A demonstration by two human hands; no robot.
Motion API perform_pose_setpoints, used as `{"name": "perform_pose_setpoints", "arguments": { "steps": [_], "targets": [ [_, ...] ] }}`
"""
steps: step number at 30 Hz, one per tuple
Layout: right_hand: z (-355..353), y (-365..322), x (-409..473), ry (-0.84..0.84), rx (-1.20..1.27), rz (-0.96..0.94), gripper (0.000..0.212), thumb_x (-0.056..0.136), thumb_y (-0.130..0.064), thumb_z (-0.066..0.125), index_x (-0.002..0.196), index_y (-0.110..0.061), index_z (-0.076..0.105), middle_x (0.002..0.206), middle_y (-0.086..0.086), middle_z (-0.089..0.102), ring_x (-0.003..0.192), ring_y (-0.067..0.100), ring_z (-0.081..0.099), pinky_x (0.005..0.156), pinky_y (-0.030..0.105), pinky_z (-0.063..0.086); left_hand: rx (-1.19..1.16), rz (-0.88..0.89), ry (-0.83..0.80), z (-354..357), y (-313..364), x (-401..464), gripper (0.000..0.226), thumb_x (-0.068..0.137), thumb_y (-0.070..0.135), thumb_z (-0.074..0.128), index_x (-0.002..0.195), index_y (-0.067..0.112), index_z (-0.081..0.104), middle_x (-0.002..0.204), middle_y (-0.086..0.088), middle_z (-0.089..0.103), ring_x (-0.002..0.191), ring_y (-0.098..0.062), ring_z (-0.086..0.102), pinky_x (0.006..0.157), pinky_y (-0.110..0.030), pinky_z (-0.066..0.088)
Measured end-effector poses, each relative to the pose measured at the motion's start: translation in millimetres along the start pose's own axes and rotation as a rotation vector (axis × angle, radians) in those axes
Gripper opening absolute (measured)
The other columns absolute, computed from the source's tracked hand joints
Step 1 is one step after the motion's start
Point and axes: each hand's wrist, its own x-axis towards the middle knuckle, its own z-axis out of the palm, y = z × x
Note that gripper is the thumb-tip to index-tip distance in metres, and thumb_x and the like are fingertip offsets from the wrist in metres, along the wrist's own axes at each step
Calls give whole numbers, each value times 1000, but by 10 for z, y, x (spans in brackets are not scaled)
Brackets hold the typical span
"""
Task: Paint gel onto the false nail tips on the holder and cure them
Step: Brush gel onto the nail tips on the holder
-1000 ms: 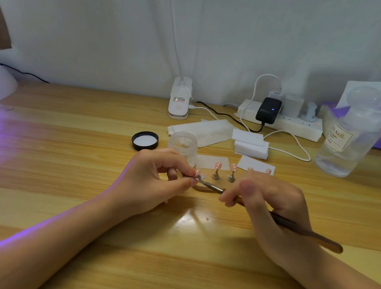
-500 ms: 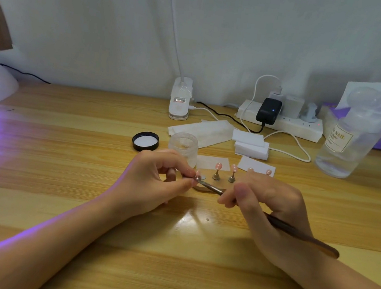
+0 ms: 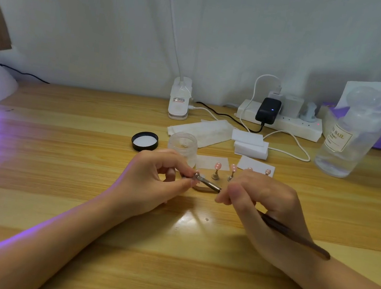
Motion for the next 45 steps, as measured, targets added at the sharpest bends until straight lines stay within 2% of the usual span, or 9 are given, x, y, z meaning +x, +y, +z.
{"name": "perform_pose_setpoints", "arguments": {
  "steps": [6,11,18,22,24,28,33,37,45],
  "targets": [
    [-21,-2,-29,36,106,20,60,98,-37,29,63,-5,66,55,3,57,55,4,53,54,16,41,-10,-7,9,-1,-18,-8,6,70,24,70,74,28,69,63,6,55,47,-3,46,44,-14,43],
    [-4,-6,5,73,47,89,33,94,-34,38,76,-22,62,68,-16,58,66,-5,56,62,8,40,-14,-27,9,-4,-21,-10,6,71,23,70,74,28,70,60,3,52,46,-6,47,41,-17,43],
    [-21,-46,-14,6,116,45,57,97,-37,30,67,-8,68,58,-2,61,58,-11,52,58,3,37,-15,-55,16,9,41,-4,15,70,27,69,76,13,72,56,7,48,45,-5,48,40,-17,42],
    [-25,-51,-6,71,145,79,52,97,-40,28,72,-12,65,62,-8,57,59,-10,51,59,3,36,-19,-78,15,5,55,-5,16,71,26,68,77,12,72,56,9,49,47,-4,49,39,-17,43],
    [-21,-54,13,92,114,117,49,95,-42,29,75,-15,65,64,-22,53,61,-9,53,60,3,36,-21,-87,10,2,55,-4,14,71,26,69,76,14,72,56,9,49,47,-4,48,39,-18,43],
    [-6,-53,24,53,83,125,45,94,-43,32,76,-18,66,59,-34,50,60,-11,54,63,14,46,-25,-92,6,2,45,2,11,70,27,69,75,17,72,56,9,50,46,-4,48,39,-18,43],
    [-8,-60,13,47,153,128,50,94,-39,32,72,-12,68,60,-28,51,57,-12,54,63,3,39,-39,-113,9,2,31,1,10,69,29,69,75,20,72,55,10,50,46,-4,47,39,-19,43],
    [-13,-58,-18,57,202,138,47,94,-37,31,72,-14,65,62,-9,59,57,-11,53,61,1,36,-37,-111,8,0,39,1,9,70,29,68,75,21,72,56,11,51,48,-3,48,39,-18,43],
    [-1,-74,19,48,129,154,51,92,-43,32,73,-13,68,57,-30,48,58,-9,54,62,5,38,-45,-114,3,1,37,2,11,69,26,69,75,18,72,56,10,49,47,-6,49,40,-16,41]
  ]
}}
